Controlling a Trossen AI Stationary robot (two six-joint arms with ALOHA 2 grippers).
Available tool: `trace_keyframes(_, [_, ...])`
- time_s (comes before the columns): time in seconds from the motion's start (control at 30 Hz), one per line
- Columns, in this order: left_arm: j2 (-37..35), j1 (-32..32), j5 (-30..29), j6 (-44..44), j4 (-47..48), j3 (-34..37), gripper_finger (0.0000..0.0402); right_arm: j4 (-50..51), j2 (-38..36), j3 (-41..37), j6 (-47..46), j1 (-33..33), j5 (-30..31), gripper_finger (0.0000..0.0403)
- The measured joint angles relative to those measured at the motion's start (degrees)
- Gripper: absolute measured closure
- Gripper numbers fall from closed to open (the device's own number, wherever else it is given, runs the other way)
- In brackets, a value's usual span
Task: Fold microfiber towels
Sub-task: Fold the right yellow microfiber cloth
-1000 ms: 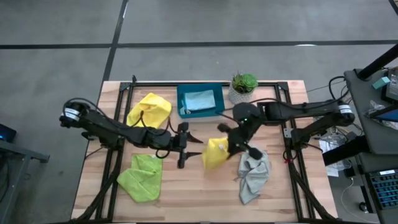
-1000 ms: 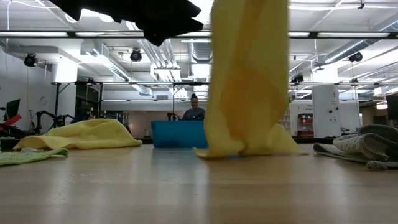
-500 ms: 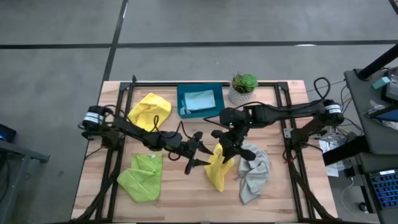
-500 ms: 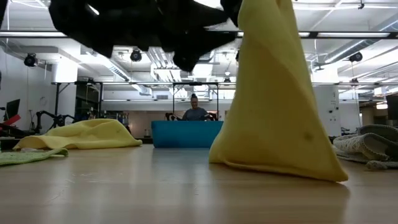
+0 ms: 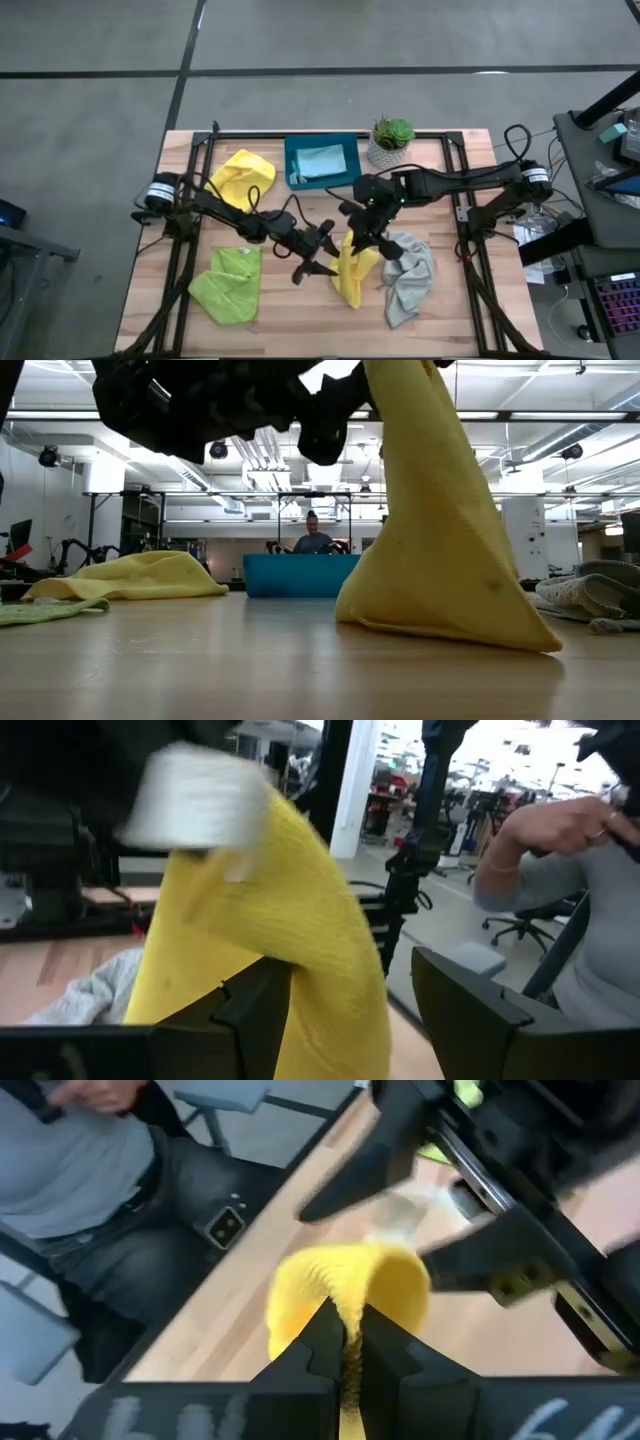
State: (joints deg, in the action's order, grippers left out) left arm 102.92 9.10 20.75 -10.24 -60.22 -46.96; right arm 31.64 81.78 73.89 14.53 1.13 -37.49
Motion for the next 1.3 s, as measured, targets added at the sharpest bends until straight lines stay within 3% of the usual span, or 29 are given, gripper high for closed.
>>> trace_keyframes(0.13, [-0.05,0.02,-1.17,-1.23,-2.89,0.05,0.0208,0.12,0.0,-0.02,-1.5,-0.03,1.02,0.0394])
trace_keyframes(0.3, [-0.49,0.02,-7.72,-1.27,-2.6,0.18,0.0226,0.29,0.0,-0.02,-1.49,0.11,3.02,0.0394])
trace_keyframes(0.57, [-1.55,0.0,-9.28,-2.09,-1.91,0.35,0.0389,0.33,0.02,-0.02,-3.47,0.13,3.05,0.0394])
trace_keyframes(0.93, [-12.3,0.67,-10.45,0.58,14.71,0.57,0.0401,-1.18,0.07,-0.07,-7.94,0.76,3.19,0.0382])
trace_keyframes(1.07, [-16.07,0.81,-10.8,0.63,19.55,0.85,0.0401,-3.61,0.07,-0.07,-9.6,0.74,3.77,0.0351])
trace_keyframes(1.3, [-20.52,1.11,-10.82,0.1,28.2,1.15,0.0401,-3.5,0.07,0.55,-11.82,0.72,12.8,0.0276])
